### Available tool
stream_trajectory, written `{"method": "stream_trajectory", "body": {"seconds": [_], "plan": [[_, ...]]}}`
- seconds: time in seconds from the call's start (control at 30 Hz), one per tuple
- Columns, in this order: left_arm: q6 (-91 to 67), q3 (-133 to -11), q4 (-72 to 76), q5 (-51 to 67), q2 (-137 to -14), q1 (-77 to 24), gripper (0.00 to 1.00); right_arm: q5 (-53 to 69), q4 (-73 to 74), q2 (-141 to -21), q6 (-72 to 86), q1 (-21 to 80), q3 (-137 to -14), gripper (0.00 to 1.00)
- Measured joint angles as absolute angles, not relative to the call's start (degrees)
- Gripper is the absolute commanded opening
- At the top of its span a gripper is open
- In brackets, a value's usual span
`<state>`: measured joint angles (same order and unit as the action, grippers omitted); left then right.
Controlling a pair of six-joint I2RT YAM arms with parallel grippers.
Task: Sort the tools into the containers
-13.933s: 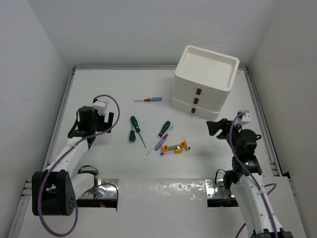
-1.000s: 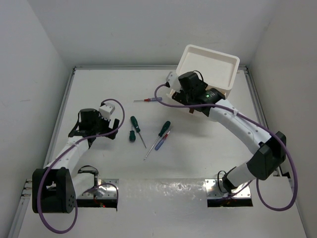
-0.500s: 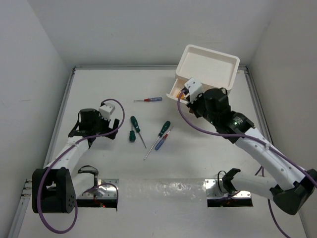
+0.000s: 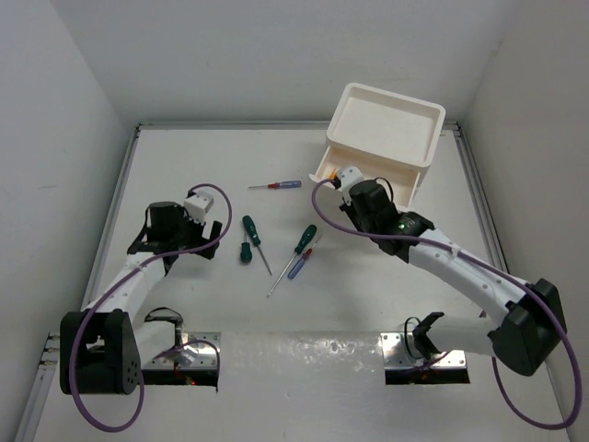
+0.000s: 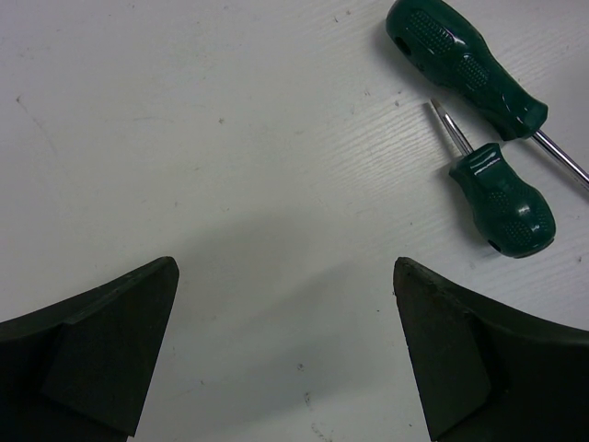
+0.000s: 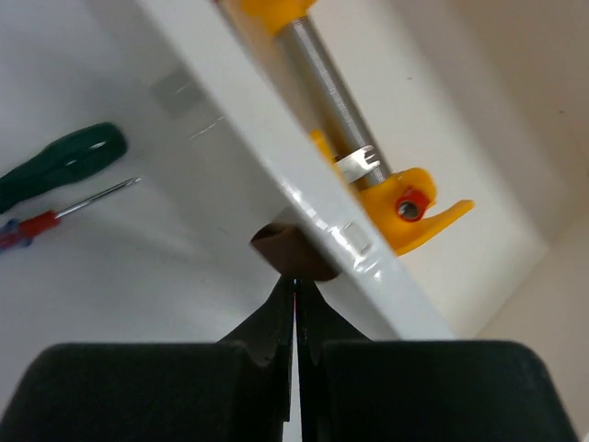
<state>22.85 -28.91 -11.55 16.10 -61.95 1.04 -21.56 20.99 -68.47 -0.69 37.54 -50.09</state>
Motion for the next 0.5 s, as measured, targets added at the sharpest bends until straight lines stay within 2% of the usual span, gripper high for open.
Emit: {"method": "stream_trajectory", "body": {"seconds": [0.33, 0.5], "plan": [[22.7, -29.1, -11.8, 16.3, -57.7, 1.0, 1.00, -32.8, 15.1, -74.0, 4.8, 32.8, -51.9, 0.00], [22.7, -34.0, -13.6, 17.9, -55.2, 1.0, 1.00, -36.4, 10.1, -74.8, 6.6, 30.6, -53.3, 0.00]]}}
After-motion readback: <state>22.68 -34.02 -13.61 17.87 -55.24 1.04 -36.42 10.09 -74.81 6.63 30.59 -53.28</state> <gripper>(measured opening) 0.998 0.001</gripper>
